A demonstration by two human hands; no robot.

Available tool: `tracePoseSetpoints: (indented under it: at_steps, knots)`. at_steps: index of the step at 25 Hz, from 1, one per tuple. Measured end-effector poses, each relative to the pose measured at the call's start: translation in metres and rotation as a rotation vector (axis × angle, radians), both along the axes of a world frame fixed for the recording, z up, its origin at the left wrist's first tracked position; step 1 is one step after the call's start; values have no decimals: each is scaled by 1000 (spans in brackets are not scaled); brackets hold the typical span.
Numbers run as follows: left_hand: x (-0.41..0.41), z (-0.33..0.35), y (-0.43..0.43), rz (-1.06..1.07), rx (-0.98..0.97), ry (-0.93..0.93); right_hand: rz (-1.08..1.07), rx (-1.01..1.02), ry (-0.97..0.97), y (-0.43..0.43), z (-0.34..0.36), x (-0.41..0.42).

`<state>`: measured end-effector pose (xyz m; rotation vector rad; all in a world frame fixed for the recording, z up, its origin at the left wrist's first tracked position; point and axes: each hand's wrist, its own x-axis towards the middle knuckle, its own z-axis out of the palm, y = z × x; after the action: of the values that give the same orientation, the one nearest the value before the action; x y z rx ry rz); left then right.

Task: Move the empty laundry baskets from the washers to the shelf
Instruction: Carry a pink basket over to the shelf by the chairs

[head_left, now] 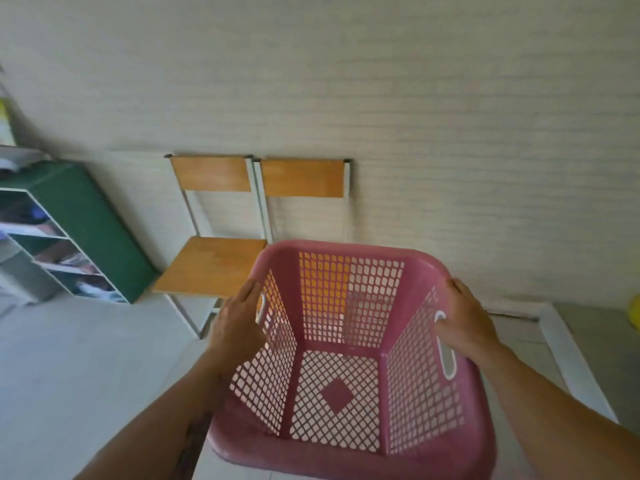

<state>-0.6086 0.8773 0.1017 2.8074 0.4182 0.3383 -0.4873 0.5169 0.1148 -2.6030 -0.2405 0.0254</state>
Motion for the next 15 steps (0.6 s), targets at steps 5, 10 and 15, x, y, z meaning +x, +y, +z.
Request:
tracePoseSetpoints:
  at_steps: [5, 10, 15]
  knots:
    - [-129, 23, 123, 123, 25, -112, 172, 12, -14, 147, 11, -71]
    - [-204, 34, 224, 243, 27, -146, 316, 4, -30, 277, 24, -105]
    - [-223, 34, 331, 347, 55, -161, 432, -9, -11, 412, 25, -87]
